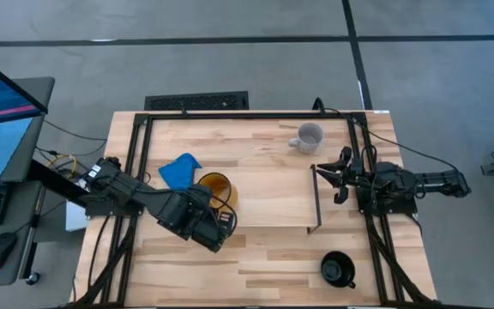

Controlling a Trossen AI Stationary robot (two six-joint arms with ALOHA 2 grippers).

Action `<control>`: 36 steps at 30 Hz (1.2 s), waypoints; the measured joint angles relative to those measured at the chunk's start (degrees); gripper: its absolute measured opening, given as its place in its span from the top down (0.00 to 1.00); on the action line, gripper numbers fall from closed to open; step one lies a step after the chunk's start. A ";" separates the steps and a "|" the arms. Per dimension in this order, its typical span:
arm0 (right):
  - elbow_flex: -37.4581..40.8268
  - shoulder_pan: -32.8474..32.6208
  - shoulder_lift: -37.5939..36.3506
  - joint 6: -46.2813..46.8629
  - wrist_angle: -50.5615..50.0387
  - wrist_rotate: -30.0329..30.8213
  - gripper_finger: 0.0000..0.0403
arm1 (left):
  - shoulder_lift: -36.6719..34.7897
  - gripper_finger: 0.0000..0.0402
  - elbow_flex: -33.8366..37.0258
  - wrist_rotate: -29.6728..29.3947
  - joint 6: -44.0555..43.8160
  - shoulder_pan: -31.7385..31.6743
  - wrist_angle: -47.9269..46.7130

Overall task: Stack small to large cups/mugs on shelf
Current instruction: Put the yellow cup on the shelf

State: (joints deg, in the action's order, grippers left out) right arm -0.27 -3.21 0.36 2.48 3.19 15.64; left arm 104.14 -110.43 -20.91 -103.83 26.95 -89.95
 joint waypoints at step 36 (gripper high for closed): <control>0.00 0.01 -0.02 0.00 0.01 0.00 0.74 | 1.77 0.80 1.64 6.56 1.76 -3.33 0.20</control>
State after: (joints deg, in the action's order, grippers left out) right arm -0.27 -3.20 0.34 2.48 3.20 15.64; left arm 105.91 -108.79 -14.35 -102.07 23.62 -89.75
